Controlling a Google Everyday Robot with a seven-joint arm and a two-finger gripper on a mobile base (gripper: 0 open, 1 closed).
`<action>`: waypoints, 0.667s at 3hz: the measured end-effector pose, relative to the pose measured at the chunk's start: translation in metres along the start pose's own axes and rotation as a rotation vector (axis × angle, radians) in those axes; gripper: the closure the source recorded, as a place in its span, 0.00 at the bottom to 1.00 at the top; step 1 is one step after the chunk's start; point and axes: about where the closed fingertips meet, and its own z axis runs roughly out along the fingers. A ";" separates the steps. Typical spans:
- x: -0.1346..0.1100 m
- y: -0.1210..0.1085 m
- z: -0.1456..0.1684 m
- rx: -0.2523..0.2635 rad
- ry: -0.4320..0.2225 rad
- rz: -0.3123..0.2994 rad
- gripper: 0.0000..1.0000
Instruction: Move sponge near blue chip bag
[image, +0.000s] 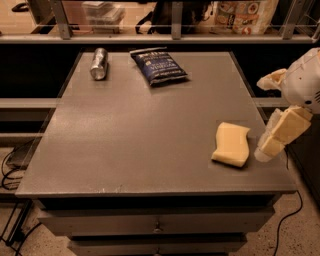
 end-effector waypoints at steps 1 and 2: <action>-0.002 -0.002 0.017 -0.019 -0.045 0.020 0.00; -0.003 -0.003 0.042 -0.048 -0.068 0.056 0.00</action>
Offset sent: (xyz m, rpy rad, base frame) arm 0.0240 0.0276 -0.0607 0.1327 0.0895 -0.0416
